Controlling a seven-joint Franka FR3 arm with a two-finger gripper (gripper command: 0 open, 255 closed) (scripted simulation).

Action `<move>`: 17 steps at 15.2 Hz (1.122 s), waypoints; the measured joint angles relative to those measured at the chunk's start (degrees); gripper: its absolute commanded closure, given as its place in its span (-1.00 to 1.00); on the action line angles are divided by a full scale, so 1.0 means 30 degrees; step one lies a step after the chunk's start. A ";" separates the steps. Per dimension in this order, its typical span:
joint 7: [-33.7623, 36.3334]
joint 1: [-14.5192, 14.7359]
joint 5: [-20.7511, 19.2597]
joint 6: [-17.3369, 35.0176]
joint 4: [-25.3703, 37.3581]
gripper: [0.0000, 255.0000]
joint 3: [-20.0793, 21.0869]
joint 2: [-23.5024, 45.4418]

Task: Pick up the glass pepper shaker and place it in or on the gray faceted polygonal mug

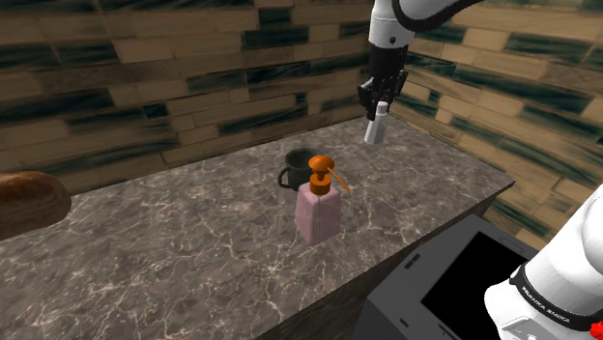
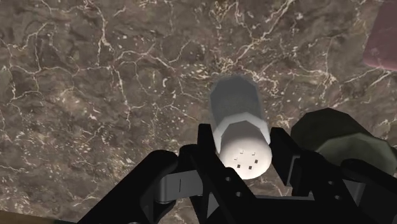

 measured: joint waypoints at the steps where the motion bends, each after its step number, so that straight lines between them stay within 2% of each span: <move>1: -0.0020 0.0004 0.0012 -0.0273 0.0252 1.00 0.0004 -0.0022; 4: 0.0300 0.0116 0.0029 -0.0796 0.1211 1.00 0.0255 0.0455; 8: 0.1699 0.0551 -0.0103 -0.1393 0.3787 1.00 0.1192 0.2605; 17: 0.4896 0.2055 -0.1268 -0.3916 1.1336 1.00 0.2939 0.8194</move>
